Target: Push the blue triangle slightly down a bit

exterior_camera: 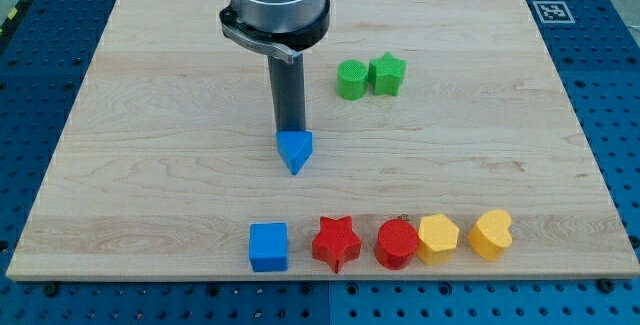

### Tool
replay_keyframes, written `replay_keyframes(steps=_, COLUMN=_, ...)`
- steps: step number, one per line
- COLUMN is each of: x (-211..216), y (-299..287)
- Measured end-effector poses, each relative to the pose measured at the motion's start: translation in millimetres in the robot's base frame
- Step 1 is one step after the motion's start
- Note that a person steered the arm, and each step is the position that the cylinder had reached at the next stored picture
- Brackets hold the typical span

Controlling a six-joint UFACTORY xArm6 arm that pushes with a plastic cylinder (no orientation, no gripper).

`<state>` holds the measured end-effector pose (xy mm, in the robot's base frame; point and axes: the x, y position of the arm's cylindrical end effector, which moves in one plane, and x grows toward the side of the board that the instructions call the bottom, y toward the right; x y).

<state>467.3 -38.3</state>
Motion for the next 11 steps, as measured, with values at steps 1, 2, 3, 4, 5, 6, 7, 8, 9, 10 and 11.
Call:
replay_keyframes(steps=1, x=12.7, y=1.2)
replay_keyframes(steps=2, x=20.0, y=1.6)
replay_keyframes(steps=3, x=20.0, y=23.7)
replay_keyframes(steps=4, x=20.0, y=25.2)
replay_keyframes(steps=5, x=20.0, y=25.2)
replay_keyframes(steps=6, x=25.3, y=25.2)
replay_keyframes(steps=7, x=28.3, y=25.2)
replay_keyframes(steps=8, x=28.3, y=24.5)
replay_keyframes(steps=9, x=33.6, y=14.4)
replay_keyframes(steps=10, x=34.5, y=37.1)
replay_keyframes(steps=11, x=58.0, y=49.5)
